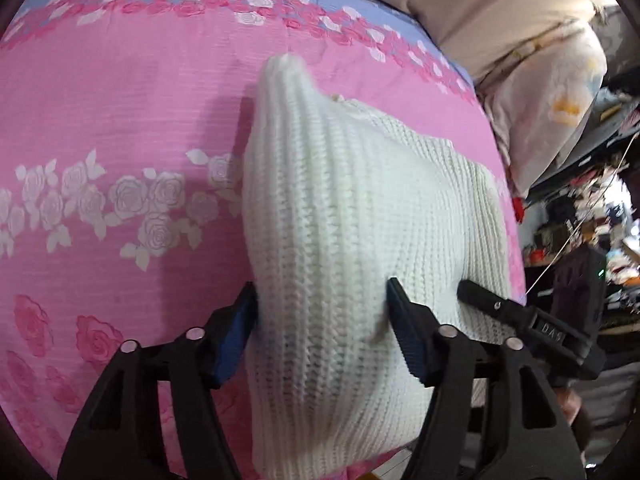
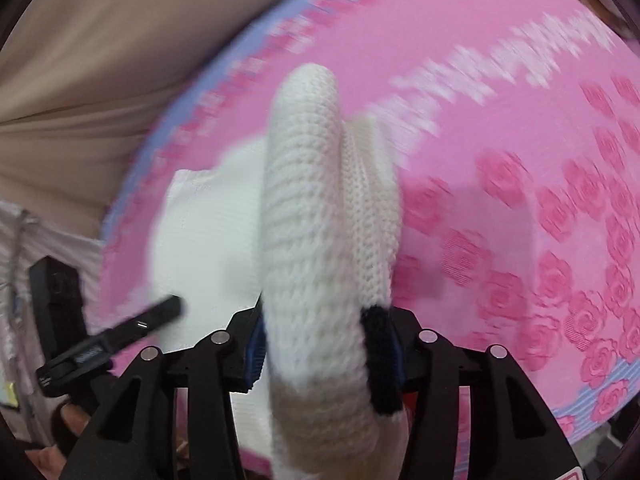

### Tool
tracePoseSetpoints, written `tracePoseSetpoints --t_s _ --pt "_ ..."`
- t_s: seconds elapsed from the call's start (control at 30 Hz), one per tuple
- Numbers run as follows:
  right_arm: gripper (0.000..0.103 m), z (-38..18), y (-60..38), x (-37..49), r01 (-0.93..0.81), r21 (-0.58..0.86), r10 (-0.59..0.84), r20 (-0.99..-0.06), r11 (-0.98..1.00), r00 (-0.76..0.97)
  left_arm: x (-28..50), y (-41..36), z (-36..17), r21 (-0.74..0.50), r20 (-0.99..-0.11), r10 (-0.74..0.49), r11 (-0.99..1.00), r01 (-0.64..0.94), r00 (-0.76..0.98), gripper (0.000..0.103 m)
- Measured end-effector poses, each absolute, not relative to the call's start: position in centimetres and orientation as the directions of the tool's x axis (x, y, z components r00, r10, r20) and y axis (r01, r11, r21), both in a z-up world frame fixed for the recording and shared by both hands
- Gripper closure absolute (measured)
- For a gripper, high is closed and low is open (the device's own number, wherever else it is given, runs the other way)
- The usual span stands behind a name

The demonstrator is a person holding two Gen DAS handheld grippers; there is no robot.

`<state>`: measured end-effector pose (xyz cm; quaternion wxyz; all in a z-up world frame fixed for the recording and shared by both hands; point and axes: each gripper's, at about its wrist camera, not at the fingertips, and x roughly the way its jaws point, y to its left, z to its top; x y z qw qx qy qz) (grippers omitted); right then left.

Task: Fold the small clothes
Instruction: 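Lift the folded sweater up off the sheet with both grippers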

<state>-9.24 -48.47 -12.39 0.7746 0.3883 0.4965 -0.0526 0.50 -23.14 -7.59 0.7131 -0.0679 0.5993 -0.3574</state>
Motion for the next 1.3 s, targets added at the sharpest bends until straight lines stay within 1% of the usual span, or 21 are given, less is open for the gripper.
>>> tracePoseSetpoints --t_s 0.03,0.07,0.1,0.13,0.2,0.23,0.27,0.3,0.33,0.4,0.53,0.63,0.8,0.9,0.97,1.07,1.13,1.2,1.23,1.27,1.3 --pt "0.046 -12.4 -48.7 -9.6 0.467 0.577 0.317 -0.791 0.67 0.524 0.4 -23.0 -7.6 -0.528 -0.805 -0.592 0.74 0.416 0.031 0.027" --pt "0.043 -12.3 -48.7 -9.9 0.458 0.597 0.324 -0.774 0.658 0.544 0.3 -22.8 -7.7 -0.524 -0.809 -0.586 0.75 0.404 0.04 0.021" --pt "0.033 -12.2 -48.6 -10.0 0.448 0.604 0.324 -0.766 0.659 0.555 0.2 -22.4 -7.8 -0.526 -0.809 -0.586 0.754 0.394 0.041 0.015" --pt "0.028 -12.4 -48.4 -9.9 0.439 0.607 0.327 -0.762 0.662 0.559 0.3 -22.3 -8.3 -0.537 -0.806 -0.591 0.751 0.384 0.03 0.015" --pt "0.028 -13.5 -48.4 -9.5 0.44 0.606 0.343 -0.768 0.663 0.541 0.8 -22.5 -9.4 -0.571 -0.798 -0.602 0.745 0.346 -0.021 0.015" --pt "0.032 -14.0 -48.4 -9.4 0.439 0.608 0.348 -0.768 0.662 0.538 0.9 -22.4 -9.6 -0.593 -0.786 -0.617 0.734 0.33 -0.042 0.021" --pt "0.051 -14.1 -48.3 -9.0 0.431 0.616 0.351 -0.759 0.659 0.548 0.9 -22.6 -9.5 -0.609 -0.775 -0.63 0.72 0.331 -0.054 0.029" --pt "0.06 -13.9 -48.4 -8.8 0.425 0.631 0.357 -0.746 0.649 0.561 1.0 -22.9 -9.2 -0.612 -0.773 -0.631 0.714 0.34 -0.067 0.04" --pt "0.066 -13.1 -48.5 -8.6 0.421 0.635 0.351 -0.739 0.648 0.575 1.2 -23.4 -8.6 -0.607 -0.776 -0.628 0.714 0.348 -0.064 0.051" --pt "0.07 -9.9 -47.9 -8.4 0.37 0.637 0.328 -0.711 0.677 0.623 1.2 -23.3 -6.5 -0.634 -0.749 -0.658 0.681 0.366 -0.073 0.058" --pt "0.07 -2.1 -46.6 -9.1 0.3 0.611 0.266 -0.662 0.732 0.701 1.3 -23.1 0.3 -0.671 -0.68 -0.732 0.597 0.439 -0.046 0.059" --pt "0.07 4.4 -45.5 -9.7 0.242 0.592 0.226 -0.606 0.769 0.763 1.2 -21.7 6.8 -0.669 -0.621 -0.783 0.519 0.531 -0.017 0.059" --pt "0.07 15.2 -42.2 -10.3 0.087 0.548 0.21 -0.456 0.832 0.865 0.9 -17.1 17.5 -0.587 -0.528 -0.846 0.43 0.686 0.078 0.056" --pt "0.069 19.1 -39.5 -8.5 0.008 0.545 0.244 -0.388 0.838 0.889 1.1 -12.8 22.3 -0.516 -0.491 -0.855 0.439 0.736 0.166 0.056" --pt "0.069 20.4 -37.3 -6.9 -0.032 0.547 0.272 -0.363 0.836 0.891 1.9 -10.8 24.0 -0.477 -0.481 -0.849 0.462 0.748 0.218 0.055" --pt "0.068 20.0 -34.2 -3.7 -0.053 0.553 0.305 -0.376 0.831 0.875 3.8 -7.5 24.3 -0.432 -0.505 -0.812 0.531 0.729 0.292 0.054" --pt "0.067 17.7 -32.4 -1.1 -0.064 0.578 0.345 -0.391 0.813 0.853 5.4 -5.6 22.5 -0.437 -0.532 -0.785 0.574 0.692 0.316 0.051" --pt "0.058 13.5 -30.7 1.9 -0.07 0.596 0.39 -0.427 0.8 0.816 7.6 -3.3 18.2 -0.445 -0.58 -0.736 0.645 0.622 0.349 0.046" --pt "0.053 10.3 -29.8 3.4 -0.052 0.598 0.398 -0.463 0.8 0.792 8.9 -2.4 15.1 -0.44 -0.608 -0.702 0.687 0.578 0.371 0.035" --pt "0.048 7.6 -29.3 4.4 -0.02 0.592 0.386 -0.499 0.806 0.776 9.6 -1.7 12.3 -0.429 -0.635 -0.669 0.722 0.543 0.388 0.03" --pt "0.046 3.4 -28.9 5.6 0.046 0.563 0.347 -0.571 0.825 0.744 10.5 -0.9 9.0 -0.403 -0.681 -0.608 0.776 0.485 0.408 0.029"
